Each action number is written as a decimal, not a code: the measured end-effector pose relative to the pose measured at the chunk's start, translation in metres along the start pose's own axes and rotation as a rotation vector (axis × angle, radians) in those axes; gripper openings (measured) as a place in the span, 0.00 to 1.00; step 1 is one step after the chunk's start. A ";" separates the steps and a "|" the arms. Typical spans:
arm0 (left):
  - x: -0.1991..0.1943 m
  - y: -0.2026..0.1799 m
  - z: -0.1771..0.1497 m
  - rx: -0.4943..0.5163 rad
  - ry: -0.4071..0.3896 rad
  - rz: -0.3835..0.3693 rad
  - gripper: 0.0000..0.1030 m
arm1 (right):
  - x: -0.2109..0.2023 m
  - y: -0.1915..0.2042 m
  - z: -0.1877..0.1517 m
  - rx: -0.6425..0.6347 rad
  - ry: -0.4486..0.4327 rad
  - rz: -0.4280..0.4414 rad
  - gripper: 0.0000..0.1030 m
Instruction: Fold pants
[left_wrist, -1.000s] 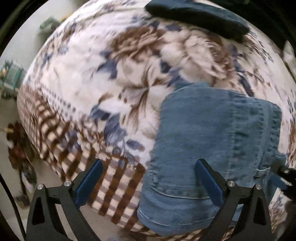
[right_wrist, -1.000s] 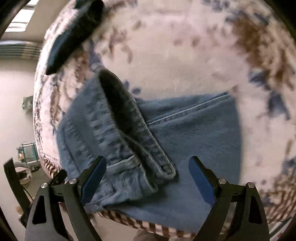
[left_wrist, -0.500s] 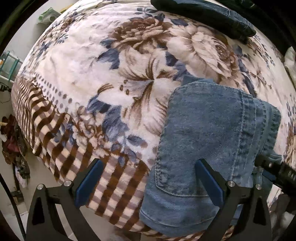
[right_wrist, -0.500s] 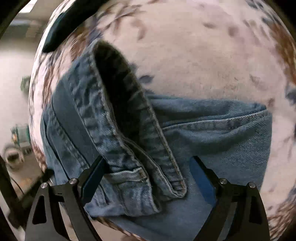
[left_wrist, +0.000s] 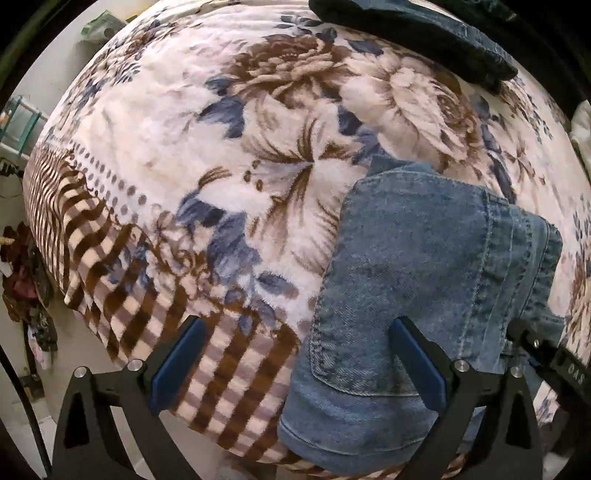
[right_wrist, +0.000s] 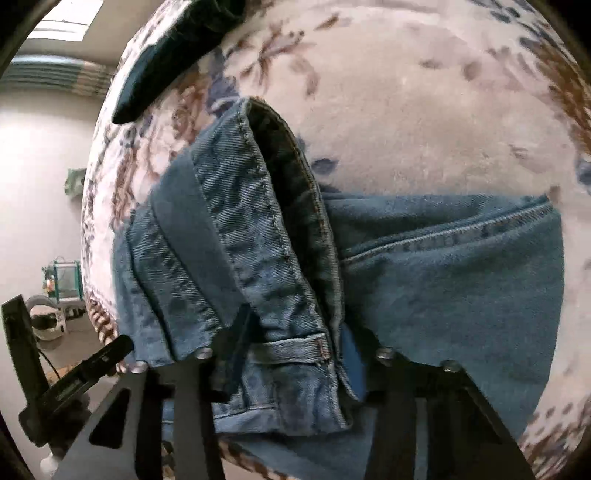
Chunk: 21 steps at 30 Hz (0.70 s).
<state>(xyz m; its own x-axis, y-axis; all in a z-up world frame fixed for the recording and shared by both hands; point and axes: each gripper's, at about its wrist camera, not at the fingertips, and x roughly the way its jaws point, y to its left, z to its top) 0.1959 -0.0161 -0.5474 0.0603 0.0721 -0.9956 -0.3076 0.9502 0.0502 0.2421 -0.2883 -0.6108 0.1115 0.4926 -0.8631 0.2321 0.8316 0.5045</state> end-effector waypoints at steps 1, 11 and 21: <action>-0.002 0.002 0.002 -0.011 0.002 -0.008 0.99 | -0.006 -0.002 -0.006 0.006 -0.009 0.005 0.25; -0.027 0.004 0.019 -0.003 -0.015 -0.107 0.99 | -0.115 -0.035 -0.053 0.196 -0.213 -0.093 0.13; -0.013 -0.037 0.009 0.093 -0.016 -0.126 0.99 | -0.128 -0.136 -0.063 0.354 -0.050 -0.136 0.31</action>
<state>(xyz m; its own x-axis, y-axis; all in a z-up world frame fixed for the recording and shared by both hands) 0.2147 -0.0494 -0.5357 0.1081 -0.0454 -0.9931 -0.2078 0.9759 -0.0673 0.1349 -0.4482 -0.5681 0.1018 0.3631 -0.9262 0.5666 0.7441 0.3540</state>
